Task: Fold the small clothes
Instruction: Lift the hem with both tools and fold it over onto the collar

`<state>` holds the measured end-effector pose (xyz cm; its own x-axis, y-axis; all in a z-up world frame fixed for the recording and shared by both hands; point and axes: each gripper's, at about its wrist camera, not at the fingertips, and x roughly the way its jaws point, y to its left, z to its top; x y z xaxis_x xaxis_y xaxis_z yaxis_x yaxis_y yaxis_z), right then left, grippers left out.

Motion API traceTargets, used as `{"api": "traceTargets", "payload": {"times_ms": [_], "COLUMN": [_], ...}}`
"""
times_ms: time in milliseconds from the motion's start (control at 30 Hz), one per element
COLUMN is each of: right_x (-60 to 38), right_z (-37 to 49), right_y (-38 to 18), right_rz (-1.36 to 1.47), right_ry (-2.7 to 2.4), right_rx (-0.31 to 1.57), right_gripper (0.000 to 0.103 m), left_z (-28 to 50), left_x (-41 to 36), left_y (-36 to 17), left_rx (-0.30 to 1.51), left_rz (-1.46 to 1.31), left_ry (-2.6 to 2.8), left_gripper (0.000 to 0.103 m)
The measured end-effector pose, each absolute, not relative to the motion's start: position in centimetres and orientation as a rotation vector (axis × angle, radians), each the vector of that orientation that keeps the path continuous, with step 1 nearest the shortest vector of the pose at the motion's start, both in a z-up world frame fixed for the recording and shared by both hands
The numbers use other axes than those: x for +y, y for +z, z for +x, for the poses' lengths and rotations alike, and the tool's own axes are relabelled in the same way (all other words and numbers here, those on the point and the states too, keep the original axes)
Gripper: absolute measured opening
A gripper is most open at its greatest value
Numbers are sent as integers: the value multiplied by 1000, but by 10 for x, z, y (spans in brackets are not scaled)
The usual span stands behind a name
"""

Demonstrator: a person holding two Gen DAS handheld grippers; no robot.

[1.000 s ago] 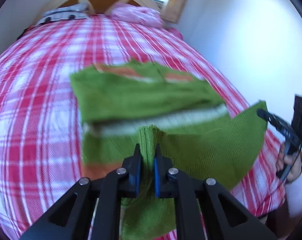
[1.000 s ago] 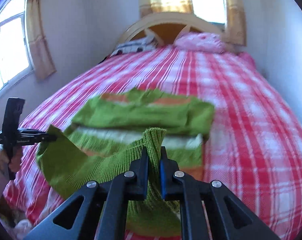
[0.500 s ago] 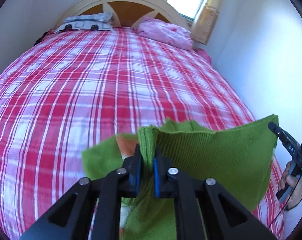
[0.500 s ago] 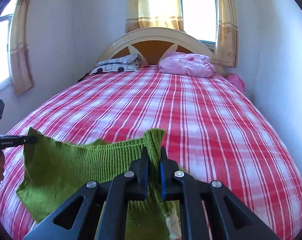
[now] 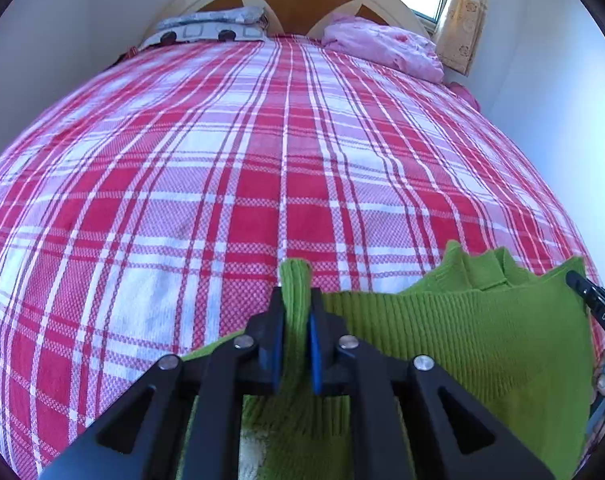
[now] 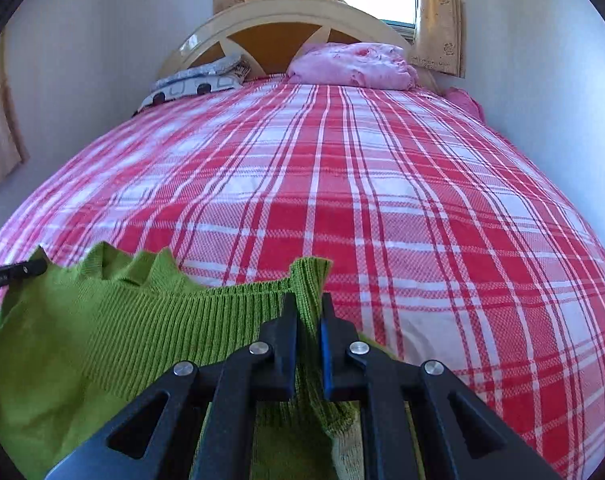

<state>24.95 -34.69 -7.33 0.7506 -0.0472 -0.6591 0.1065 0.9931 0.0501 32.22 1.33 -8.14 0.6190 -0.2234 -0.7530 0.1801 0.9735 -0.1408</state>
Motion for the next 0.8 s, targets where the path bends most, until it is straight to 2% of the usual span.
{"api": "traceTargets", "payload": {"times_ms": [100, 167, 200, 267, 333, 400, 433, 500, 600, 800], "right_x": [-344, -343, -343, -342, -345, -354, -353, -342, -309, -263], "right_z": [258, 270, 271, 272, 272, 261, 241, 203, 151, 81], "right_y": [-83, -92, -92, -93, -93, -79, -62, -36, -17, -35], "right_rz": [66, 50, 42, 17, 23, 87, 98, 79, 6, 14], "right_ry": [-106, -142, -160, -224, -250, -248, -301, -362, -273, -163], "right_rx": [774, 842, 843, 853, 861, 844, 762, 644, 612, 702], "right_gripper": [9, 14, 19, 39, 46, 46, 46, 46, 46, 46], "left_z": [326, 333, 334, 334, 330, 313, 301, 269, 225, 165], "left_x": [16, 17, 18, 18, 17, 21, 22, 21, 10, -11], "left_y": [-85, -90, -90, -89, -84, -69, -62, -48, -41, -51], "left_rx": [880, 907, 913, 919, 949, 966, 948, 910, 874, 853], "left_rz": [-60, -70, -79, -76, -49, -12, -9, 29, 105, 177], "left_ry": [-219, -202, -204, -204, -190, -175, -185, -190, -195, -182], "left_gripper": [21, 29, 30, 31, 40, 50, 53, 67, 68, 68]}}
